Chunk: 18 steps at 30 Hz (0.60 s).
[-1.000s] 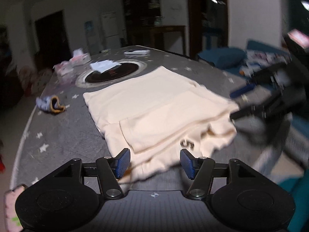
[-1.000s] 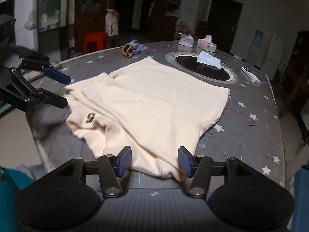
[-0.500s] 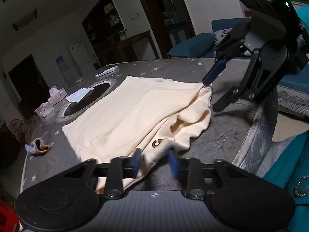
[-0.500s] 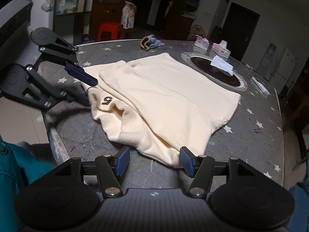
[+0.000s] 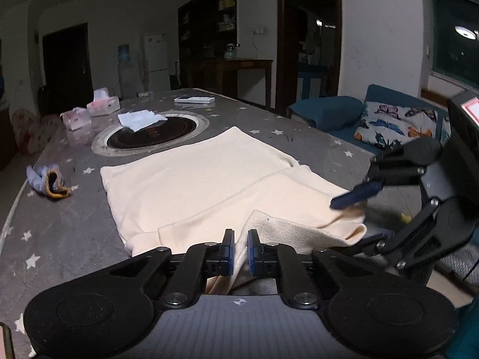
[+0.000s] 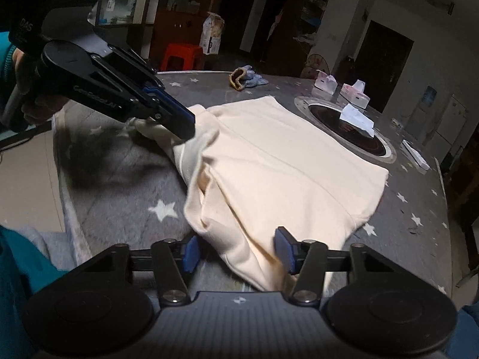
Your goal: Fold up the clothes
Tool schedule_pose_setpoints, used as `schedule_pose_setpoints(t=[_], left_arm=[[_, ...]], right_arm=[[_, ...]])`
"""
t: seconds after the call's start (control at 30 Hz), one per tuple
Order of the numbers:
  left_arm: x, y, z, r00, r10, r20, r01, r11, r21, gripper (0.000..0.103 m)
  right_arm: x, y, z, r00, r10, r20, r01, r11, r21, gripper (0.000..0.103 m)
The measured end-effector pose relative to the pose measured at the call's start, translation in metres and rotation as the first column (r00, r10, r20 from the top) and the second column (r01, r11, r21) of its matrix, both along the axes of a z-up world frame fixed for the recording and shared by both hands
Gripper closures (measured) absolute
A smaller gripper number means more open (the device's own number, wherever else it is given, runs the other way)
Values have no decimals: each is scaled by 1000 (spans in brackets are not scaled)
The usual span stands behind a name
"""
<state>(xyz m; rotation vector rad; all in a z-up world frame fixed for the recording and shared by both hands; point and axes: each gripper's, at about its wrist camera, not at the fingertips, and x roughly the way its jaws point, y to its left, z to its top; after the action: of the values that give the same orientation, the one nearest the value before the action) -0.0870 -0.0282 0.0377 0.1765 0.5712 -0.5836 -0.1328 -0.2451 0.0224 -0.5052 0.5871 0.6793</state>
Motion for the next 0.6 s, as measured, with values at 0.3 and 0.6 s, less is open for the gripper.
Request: schedule_pose_setpoints(t=[0.3, 0.6], left_arm=[[-13, 8, 0, 999, -22, 26, 20, 997, 69, 72], [-32, 1, -9, 990, -98, 106, 75, 977, 200, 51]], right_arm=[[27, -2, 13, 996, -38, -84, 49, 990, 134, 87], [43, -5, 28, 994, -65, -84, 80, 978, 193, 87]])
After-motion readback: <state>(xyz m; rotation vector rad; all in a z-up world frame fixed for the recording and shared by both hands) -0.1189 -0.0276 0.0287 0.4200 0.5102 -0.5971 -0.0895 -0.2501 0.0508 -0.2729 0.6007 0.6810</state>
